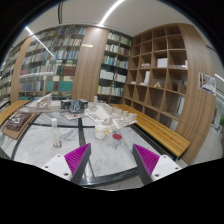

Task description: Pour water

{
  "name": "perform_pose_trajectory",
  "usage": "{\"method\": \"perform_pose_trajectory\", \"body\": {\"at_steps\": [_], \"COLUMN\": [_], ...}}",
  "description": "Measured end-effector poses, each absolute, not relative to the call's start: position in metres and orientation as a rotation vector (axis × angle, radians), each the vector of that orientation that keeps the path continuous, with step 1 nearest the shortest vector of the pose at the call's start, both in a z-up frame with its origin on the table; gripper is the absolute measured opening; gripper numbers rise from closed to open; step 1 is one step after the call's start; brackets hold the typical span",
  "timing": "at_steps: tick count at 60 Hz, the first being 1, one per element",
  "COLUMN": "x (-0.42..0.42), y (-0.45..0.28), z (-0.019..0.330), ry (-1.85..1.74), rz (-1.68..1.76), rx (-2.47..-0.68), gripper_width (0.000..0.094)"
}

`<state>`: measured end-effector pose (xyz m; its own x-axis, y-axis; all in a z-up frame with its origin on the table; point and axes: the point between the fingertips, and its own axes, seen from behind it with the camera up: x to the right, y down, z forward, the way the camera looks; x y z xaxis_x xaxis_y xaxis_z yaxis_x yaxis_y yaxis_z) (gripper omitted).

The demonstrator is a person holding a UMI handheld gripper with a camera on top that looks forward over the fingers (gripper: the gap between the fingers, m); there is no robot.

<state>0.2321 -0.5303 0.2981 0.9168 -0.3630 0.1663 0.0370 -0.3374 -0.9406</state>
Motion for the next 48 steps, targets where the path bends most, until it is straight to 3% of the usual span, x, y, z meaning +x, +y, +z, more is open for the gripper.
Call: {"method": "perform_pose_trajectory", "body": {"at_steps": [9, 29, 48], "x": [0.228, 0.119, 0.012], "y": [-0.524, -0.452, -0.266], "z": [0.269, 0.127, 0.112], "ry": [0.239, 0.072, -0.002], "rz": [-0.407, -0.186, -0.021], "rx": [-1.920, -2.023, -1.886], "gripper_width": [0.0857, 0.0862, 0.0853]}}
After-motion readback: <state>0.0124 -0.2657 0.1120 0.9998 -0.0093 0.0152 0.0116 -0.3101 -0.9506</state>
